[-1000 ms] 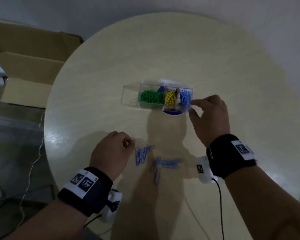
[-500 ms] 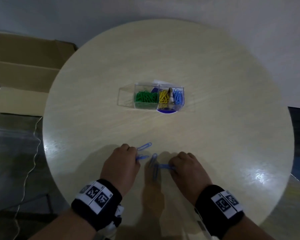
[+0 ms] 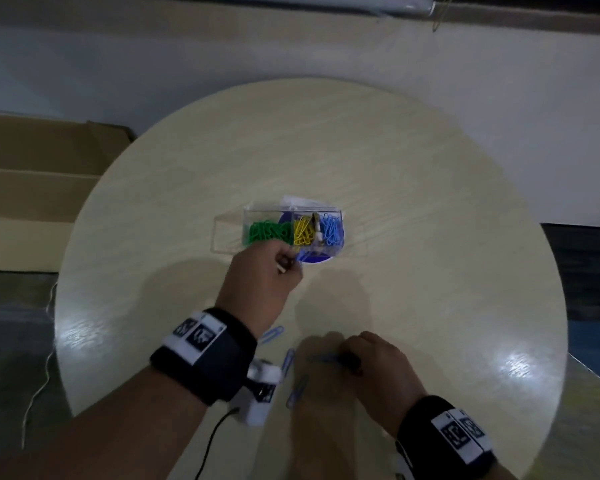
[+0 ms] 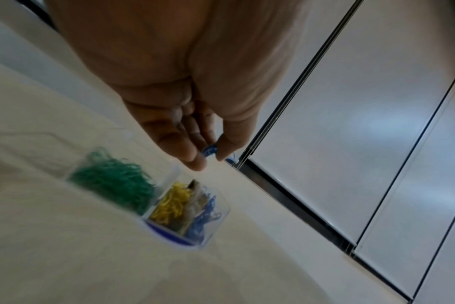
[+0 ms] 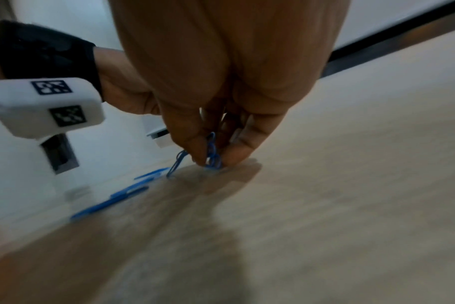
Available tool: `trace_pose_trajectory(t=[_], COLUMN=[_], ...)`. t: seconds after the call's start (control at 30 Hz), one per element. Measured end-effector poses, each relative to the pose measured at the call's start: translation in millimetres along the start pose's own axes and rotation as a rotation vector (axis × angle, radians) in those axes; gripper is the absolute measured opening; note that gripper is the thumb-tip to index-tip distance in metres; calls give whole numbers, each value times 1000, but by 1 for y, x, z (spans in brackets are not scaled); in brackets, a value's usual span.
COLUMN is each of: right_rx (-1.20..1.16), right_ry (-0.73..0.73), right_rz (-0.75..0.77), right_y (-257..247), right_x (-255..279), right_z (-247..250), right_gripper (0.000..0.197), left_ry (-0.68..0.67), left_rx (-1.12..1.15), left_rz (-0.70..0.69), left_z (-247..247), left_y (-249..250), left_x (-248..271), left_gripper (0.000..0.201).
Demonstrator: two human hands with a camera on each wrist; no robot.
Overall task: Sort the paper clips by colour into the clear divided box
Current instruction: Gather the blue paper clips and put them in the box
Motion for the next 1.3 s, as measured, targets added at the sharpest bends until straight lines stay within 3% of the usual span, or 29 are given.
trace_pose_trajectory(t=[0.17, 0.33, 0.5, 0.63, 0.77, 0.87, 1.03, 1.2, 1.3], right_rx=[-75, -93, -258, -218, -138, -163, -201, 120, 184], right_ry=[245, 431, 552, 564, 477, 499, 561, 523, 492], right_rz=[-51, -64, -145, -178, -185, -172, -156, -2, 29], right_y=[16, 22, 20, 16, 11, 13, 18, 17, 12], right_x=[-4, -17, -57, -102, -137, -144, -138, -144, -142], right_z=[25, 61, 87, 96, 96, 95, 89, 79, 75], right_gripper=[22, 24, 13, 11, 16, 22, 16, 12, 21], left_ry=[27, -106, 103, 129, 156, 157, 204, 251, 252], left_rx=[41, 70, 167, 238, 256, 298, 309, 140, 63], left_rz=[33, 96, 103, 154, 172, 182, 195, 160, 153], left_z=[-28, -56, -34, -13, 0, 8, 18, 24, 28], left_y=[30, 29, 17, 3, -10, -18, -36, -47, -49], left_x=[-49, -67, -59, -46, -37, -33, -35, -40, -36], left_gripper=[7, 22, 17, 11, 11, 12, 11, 11, 13])
Point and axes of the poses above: each hand's wrist, its own x-axis away from the middle knuckle, its own z-axis out of the back of the hand, y = z × x, the point moved 1 cm from there along -x, towards the middle knuckle, and after that the axes turned 13 degrees about z, right-handed, at the moved point
